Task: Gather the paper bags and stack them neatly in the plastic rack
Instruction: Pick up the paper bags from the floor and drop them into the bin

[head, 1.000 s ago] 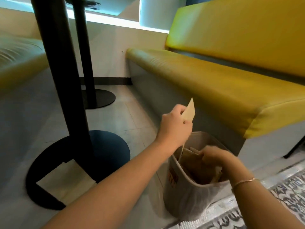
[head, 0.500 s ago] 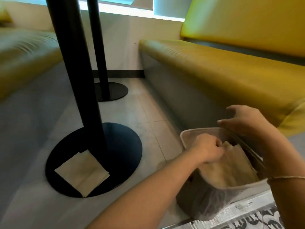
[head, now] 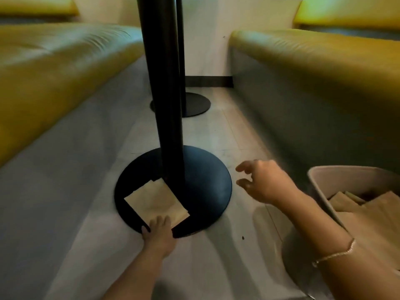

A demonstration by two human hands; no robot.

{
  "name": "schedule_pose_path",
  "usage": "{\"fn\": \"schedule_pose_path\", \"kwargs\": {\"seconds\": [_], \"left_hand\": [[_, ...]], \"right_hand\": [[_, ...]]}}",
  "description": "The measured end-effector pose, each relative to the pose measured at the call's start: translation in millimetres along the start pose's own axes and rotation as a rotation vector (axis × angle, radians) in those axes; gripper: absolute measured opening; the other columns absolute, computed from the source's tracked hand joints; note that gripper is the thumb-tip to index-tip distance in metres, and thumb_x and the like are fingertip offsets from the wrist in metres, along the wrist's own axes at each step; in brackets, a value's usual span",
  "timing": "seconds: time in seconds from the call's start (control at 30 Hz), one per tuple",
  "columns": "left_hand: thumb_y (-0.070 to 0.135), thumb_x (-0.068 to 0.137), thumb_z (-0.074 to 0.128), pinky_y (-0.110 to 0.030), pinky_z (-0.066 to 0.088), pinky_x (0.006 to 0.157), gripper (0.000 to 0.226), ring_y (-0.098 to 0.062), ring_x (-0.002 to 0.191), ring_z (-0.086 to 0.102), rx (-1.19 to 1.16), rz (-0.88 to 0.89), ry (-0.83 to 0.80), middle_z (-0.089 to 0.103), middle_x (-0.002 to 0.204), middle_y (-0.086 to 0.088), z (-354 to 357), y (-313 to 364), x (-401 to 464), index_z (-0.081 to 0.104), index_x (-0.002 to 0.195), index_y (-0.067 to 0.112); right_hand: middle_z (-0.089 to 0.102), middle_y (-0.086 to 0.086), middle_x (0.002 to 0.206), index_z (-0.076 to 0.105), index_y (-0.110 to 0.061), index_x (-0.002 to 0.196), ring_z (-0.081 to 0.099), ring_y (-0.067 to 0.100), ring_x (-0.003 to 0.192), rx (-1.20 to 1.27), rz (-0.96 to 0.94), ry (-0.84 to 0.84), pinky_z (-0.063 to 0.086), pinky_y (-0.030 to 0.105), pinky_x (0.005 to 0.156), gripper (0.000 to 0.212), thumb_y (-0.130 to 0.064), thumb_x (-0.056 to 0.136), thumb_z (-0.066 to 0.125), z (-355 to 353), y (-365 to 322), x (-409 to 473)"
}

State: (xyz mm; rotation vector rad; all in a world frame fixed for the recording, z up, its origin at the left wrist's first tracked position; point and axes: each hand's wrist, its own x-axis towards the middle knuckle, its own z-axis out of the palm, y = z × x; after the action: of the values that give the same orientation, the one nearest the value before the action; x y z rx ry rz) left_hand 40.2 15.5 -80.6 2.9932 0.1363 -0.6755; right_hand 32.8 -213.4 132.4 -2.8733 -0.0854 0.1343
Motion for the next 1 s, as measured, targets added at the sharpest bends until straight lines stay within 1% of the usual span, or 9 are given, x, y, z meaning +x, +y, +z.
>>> {"fn": "schedule_pose_path", "kwargs": {"seconds": [0.1, 0.2, 0.3, 0.4, 0.53, 0.63, 0.73, 0.9, 1.0], "left_hand": [[0.012, 0.092, 0.042, -0.033, 0.033, 0.104, 0.048, -0.024, 0.124, 0.041, 0.156, 0.128, 0.193, 0.041, 0.138, -0.007, 10, -14, -3, 0.033, 0.139, 0.012], [-0.002, 0.089, 0.040, -0.031, 0.044, 0.089, 0.039, -0.023, 0.110, 0.053, 0.164, 0.218, 0.202, 0.057, 0.119, -0.008, 8, -15, -5, 0.052, 0.123, 0.011], [0.005, 0.092, 0.043, -0.025, 0.048, 0.074, 0.023, -0.019, 0.090, 0.058, -0.264, 0.136, 0.151, 0.062, 0.093, -0.004, -6, -10, -6, 0.065, 0.093, 0.013], [0.012, 0.083, 0.061, -0.019, 0.044, 0.054, 0.016, -0.012, 0.067, 0.057, -0.709, 0.066, 0.201, 0.059, 0.072, 0.004, -42, 12, -20, 0.060, 0.071, 0.023], [0.013, 0.067, 0.081, -0.033, 0.055, 0.075, 0.024, -0.016, 0.080, 0.067, -1.162, 0.197, 0.194, 0.070, 0.083, 0.002, -92, 56, -46, 0.062, 0.075, 0.026], [0.005, 0.061, 0.085, -0.039, 0.056, 0.082, 0.034, -0.022, 0.086, 0.068, -1.403, 0.338, 0.163, 0.071, 0.083, -0.001, -122, 87, -63, 0.063, 0.078, 0.024], [0.003, 0.061, 0.084, -0.035, 0.057, 0.076, 0.036, -0.020, 0.086, 0.068, -1.450, 0.480, 0.193, 0.071, 0.084, 0.000, -150, 117, -76, 0.062, 0.082, 0.024], [0.018, 0.078, 0.067, -0.031, 0.058, 0.065, 0.018, -0.020, 0.087, 0.069, -1.723, 0.679, 0.029, 0.071, 0.093, -0.002, -195, 159, -102, 0.064, 0.095, 0.021], [0.025, 0.078, 0.063, -0.032, 0.059, 0.066, 0.017, -0.017, 0.086, 0.070, -1.729, 0.772, -0.022, 0.073, 0.090, 0.002, -218, 184, -119, 0.064, 0.095, 0.023]], "right_hand": [[0.059, 0.004, 0.118, 0.055, -0.026, 0.123, 0.057, 0.023, 0.106, -0.023, -0.031, -0.111, 0.051, 0.037, 0.090, 0.033, -0.028, 0.090, 0.056, 36, 0, 12], [0.059, 0.004, 0.118, 0.056, -0.025, 0.124, 0.057, 0.023, 0.107, -0.027, -0.046, -0.206, 0.049, 0.033, 0.091, 0.035, -0.025, 0.089, 0.057, 66, 0, 15], [0.060, 0.004, 0.119, 0.054, -0.026, 0.126, 0.058, 0.024, 0.107, -0.033, -0.011, -0.256, 0.050, 0.035, 0.092, 0.037, -0.028, 0.088, 0.058, 86, 2, 14], [0.057, 0.004, 0.125, 0.046, -0.024, 0.133, 0.056, 0.022, 0.112, 0.050, 0.072, -0.248, 0.048, 0.032, 0.094, 0.047, -0.035, 0.090, 0.058, 94, 3, 11], [0.053, 0.005, 0.131, 0.034, -0.024, 0.140, 0.060, 0.024, 0.104, 0.595, 0.276, -0.157, 0.056, 0.035, 0.080, 0.063, -0.049, 0.086, 0.057, 75, -2, 8], [0.058, 0.000, 0.119, 0.044, -0.026, 0.127, 0.062, 0.020, 0.094, 1.015, 0.323, -0.023, 0.057, 0.031, 0.060, 0.054, -0.051, 0.082, 0.061, 40, -4, 3], [0.063, -0.002, 0.103, 0.049, -0.024, 0.114, 0.064, 0.016, 0.086, 1.261, 0.264, 0.084, 0.058, 0.035, 0.062, 0.035, -0.036, 0.085, 0.064, 1, -1, -7], [0.065, 0.001, 0.095, 0.055, -0.015, 0.109, 0.066, 0.016, 0.080, 1.324, 0.293, 0.306, 0.055, 0.025, 0.051, 0.025, -0.012, 0.086, 0.063, -64, 27, -24], [0.066, -0.002, 0.087, 0.061, -0.018, 0.093, 0.066, 0.010, 0.074, 1.231, 0.251, 0.407, 0.053, 0.021, 0.053, 0.005, -0.015, 0.089, 0.060, -105, 44, -46]]}}
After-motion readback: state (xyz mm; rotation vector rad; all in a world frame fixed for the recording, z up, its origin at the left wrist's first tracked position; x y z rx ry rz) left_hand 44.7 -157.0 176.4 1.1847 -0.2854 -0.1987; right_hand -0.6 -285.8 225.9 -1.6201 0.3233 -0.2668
